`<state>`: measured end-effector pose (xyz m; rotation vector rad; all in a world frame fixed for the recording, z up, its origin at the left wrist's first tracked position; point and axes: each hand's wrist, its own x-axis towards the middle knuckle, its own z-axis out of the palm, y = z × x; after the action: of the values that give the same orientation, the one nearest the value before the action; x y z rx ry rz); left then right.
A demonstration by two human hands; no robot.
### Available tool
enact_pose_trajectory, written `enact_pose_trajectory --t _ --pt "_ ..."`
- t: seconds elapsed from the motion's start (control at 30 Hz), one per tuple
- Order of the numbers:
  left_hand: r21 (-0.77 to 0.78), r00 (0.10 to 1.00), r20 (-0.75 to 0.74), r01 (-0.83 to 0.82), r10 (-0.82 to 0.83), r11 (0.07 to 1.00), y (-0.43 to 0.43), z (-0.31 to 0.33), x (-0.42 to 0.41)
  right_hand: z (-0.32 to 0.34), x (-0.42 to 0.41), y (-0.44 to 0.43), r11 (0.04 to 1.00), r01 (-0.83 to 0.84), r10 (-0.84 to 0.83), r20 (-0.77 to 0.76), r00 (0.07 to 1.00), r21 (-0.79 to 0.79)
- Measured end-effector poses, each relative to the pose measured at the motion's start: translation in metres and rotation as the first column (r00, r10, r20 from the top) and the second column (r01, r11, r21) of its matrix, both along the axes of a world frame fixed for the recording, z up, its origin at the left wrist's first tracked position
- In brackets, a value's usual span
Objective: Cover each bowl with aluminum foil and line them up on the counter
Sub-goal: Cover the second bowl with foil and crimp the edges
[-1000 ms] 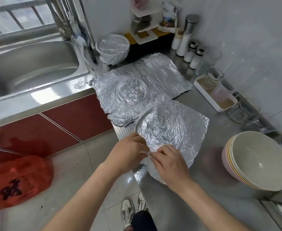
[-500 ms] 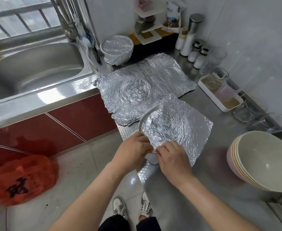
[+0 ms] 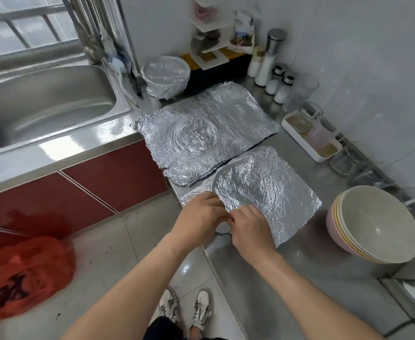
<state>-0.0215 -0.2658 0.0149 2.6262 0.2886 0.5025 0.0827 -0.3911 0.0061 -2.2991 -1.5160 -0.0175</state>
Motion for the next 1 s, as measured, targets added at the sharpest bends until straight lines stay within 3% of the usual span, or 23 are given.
enact_pose_trajectory --t 0.47,0.63,0.8,1.0 --pt "0.104 0.999 -0.009 -0.031 0.032 0.994 -0.006 -0.007 0.003 0.003 0.003 0.003 0.999 -0.024 0.028 -0.076 0.997 0.044" --pt "0.054 0.989 -0.053 -0.137 0.14 0.989 -0.005 -0.007 -0.009 0.007 0.016 -0.009 0.995 -0.083 0.086 -0.057 0.995 0.052" --pt "0.025 0.998 -0.033 -0.054 0.055 0.998 -0.015 -0.009 -0.003 0.003 0.027 -0.015 0.991 -0.127 0.129 -0.023 0.991 0.051" --pt "0.067 0.998 -0.022 -0.064 0.066 0.996 -0.01 -0.018 0.003 -0.003 0.024 -0.017 0.984 -0.173 0.174 -0.009 0.985 0.042"
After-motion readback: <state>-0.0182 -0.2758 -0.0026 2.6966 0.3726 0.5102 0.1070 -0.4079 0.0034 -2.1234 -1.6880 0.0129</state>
